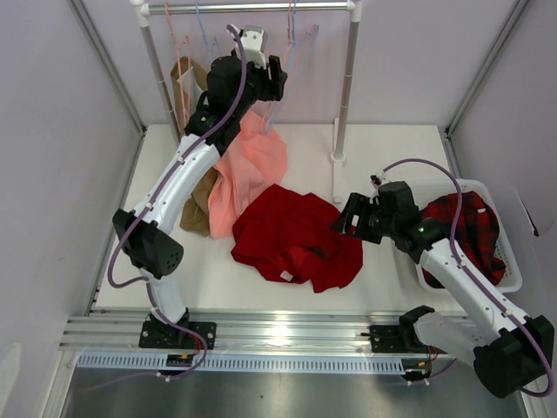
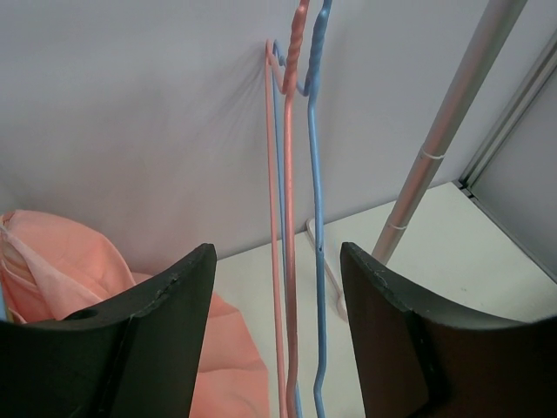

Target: Place the skirt on the hanger

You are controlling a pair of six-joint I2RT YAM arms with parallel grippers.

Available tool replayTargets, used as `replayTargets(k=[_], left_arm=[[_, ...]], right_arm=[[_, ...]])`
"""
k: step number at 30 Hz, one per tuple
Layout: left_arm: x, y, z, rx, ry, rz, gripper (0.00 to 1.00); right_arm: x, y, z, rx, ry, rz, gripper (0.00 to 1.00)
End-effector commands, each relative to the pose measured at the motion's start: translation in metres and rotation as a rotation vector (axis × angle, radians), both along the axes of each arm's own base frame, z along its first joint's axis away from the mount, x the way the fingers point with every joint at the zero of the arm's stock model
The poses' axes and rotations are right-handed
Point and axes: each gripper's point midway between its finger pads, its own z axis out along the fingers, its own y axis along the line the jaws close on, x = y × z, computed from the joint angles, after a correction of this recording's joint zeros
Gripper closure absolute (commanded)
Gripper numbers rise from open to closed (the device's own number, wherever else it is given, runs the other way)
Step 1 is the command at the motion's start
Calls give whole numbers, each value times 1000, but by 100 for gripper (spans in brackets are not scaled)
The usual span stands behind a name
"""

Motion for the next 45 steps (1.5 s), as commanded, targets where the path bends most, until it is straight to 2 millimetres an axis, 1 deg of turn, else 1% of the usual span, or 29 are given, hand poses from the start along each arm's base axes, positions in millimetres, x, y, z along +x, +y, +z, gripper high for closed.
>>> replayTargets(k=[1,9,13,15,16,17,21,26,32,33,34,40,43,44,45], left_arm=[[5,3,14,4,-37,9,35],[8,4,11,-2,-29,19,36],[7,4,12,-7,-29,7,36],[5,3,15,-11,-35,-7,36],[3,3,20,-19,-48,-12,36],[2,2,19,-19,-49,-18,36],[-3,5,32,-34,-77,-21,35],[-1,14,36,-48,-84,5,35],[-4,17,39,-79,-97,-5,35],[-7,13,38,-83,-98,-33,34],[-8,13,42,-90,-111,-35,34],[-5,17,44,-100,-111,-25,33],[-2,20,41,-98,-102,-7,33],[-2,20,47,-101,-109,-7,33],[2,19,40,-95,-95,-5,33]], right_arm=[[4,0,21,17,-61,12,23],[3,-2,18,8,-57,13,23],[2,-3,16,6,-52,14,22],[2,-2,16,7,-52,15,22],[2,-3,15,7,-49,14,22],[2,-3,15,7,-51,14,22],[2,-2,15,10,-51,15,22],[2,-4,15,9,-50,12,22],[2,-4,15,5,-51,11,22],[1,-4,15,4,-49,13,22],[2,-5,15,3,-50,9,22],[2,-5,14,5,-47,10,22],[2,-4,14,4,-47,14,23],[2,-5,14,2,-46,12,22],[2,-4,14,3,-48,15,22]])
